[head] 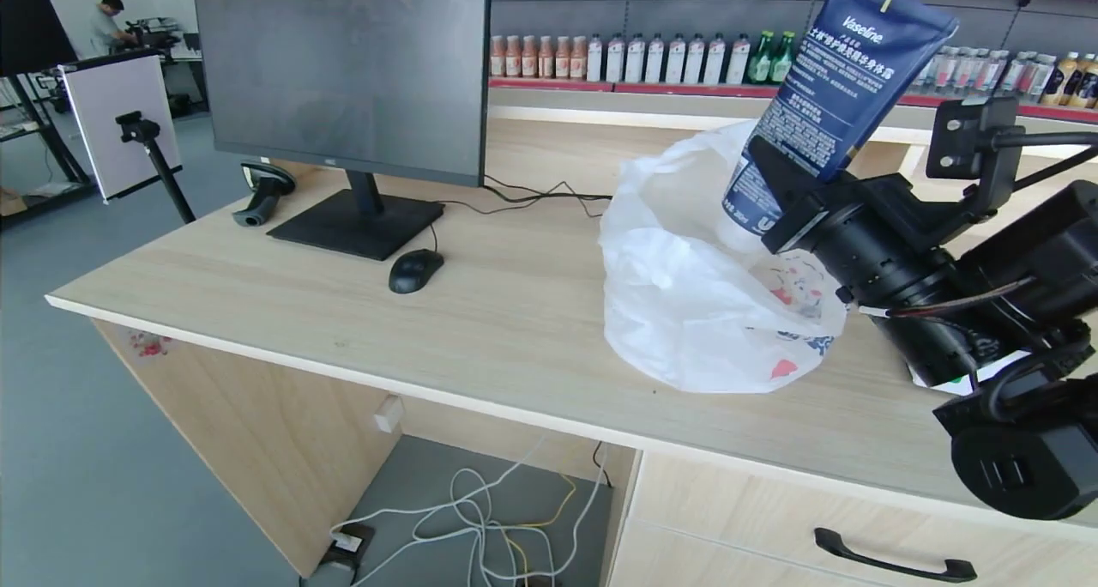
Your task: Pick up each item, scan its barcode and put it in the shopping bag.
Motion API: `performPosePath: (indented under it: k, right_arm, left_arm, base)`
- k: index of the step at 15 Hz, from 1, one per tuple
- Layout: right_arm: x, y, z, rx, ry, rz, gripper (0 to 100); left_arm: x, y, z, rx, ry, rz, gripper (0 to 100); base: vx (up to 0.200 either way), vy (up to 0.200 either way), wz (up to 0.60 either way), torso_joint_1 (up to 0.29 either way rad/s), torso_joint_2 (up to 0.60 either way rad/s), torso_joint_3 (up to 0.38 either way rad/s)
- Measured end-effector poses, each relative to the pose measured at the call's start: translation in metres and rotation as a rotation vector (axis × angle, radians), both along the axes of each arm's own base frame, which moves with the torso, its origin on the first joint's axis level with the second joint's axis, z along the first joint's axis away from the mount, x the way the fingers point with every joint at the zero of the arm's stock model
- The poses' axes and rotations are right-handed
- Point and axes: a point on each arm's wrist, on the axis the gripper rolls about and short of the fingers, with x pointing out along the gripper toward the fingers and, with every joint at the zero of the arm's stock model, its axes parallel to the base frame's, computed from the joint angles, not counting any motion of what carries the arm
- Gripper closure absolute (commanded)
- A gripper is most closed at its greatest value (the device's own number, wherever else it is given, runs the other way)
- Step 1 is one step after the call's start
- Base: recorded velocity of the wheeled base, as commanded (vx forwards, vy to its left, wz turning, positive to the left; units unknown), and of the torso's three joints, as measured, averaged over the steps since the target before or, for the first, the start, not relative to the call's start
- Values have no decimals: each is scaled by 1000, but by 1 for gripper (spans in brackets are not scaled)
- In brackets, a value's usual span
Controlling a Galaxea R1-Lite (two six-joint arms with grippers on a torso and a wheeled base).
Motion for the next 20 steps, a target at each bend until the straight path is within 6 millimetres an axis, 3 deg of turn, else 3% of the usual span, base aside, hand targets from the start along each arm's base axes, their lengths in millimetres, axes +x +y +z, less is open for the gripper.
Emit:
performPosePath:
  k: [8, 20]
  right_arm:
    - [-1, 9, -4, 21, 29, 145, 100]
    - [23, 15, -27, 333, 363, 304, 100]
  left_arm:
    - [0, 0, 0, 0, -1, 0, 0]
    - [0, 0, 0, 3, -4, 0, 0]
  base:
    - [0, 0, 0, 0, 0, 0]
    - [0, 0, 0, 0, 0, 0]
